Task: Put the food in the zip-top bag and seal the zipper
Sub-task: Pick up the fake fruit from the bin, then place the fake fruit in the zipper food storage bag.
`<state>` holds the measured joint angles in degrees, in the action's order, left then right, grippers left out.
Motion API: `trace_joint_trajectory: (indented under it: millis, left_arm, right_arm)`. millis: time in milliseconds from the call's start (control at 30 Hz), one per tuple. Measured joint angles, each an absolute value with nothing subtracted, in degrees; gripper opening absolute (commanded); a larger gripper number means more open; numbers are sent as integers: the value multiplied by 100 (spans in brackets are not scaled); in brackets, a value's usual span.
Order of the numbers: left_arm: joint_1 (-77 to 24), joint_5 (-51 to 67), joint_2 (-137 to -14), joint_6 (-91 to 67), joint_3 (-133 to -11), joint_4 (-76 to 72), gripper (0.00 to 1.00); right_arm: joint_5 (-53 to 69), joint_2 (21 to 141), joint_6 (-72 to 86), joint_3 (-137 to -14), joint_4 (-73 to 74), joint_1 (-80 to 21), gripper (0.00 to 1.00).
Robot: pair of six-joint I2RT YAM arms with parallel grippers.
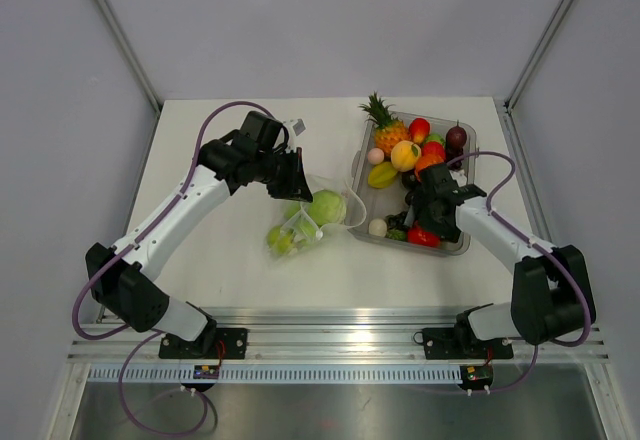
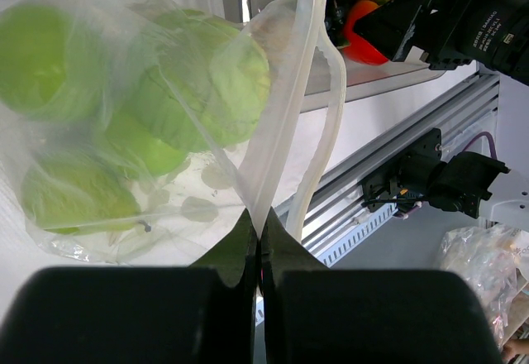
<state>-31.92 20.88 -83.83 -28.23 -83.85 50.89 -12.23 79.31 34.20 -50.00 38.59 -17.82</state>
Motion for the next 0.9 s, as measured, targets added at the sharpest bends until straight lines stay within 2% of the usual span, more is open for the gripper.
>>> trace_joint_trajectory:
  millis: [133,167,267,533,900]
  left_arm:
    - [-3192,2102,-8383,-2823,-8385,5089,0]
    - [-3192,2104,-8383,-2823,-8385,5089,0]
    - [-3192,2110,-8383,-2823,-8385,5089,0]
    - [-3192,2132,-8390,-2827,-8385,5054,0]
    - [-3221,2364,-8799,-2897,-8453,4847,0]
  right_arm:
    - [-1140,7867,3435,-4954,3798,-1782,49]
    - [-1096,7819,3461,-4932,3800,-1782,48]
    - [-1087,7531,3507,-4915,3894,-1782,45]
    - [-1138,6593,3468,-5704,4491,-1782,45]
    - [-587,6777,3299,-7185,4580,-1905,45]
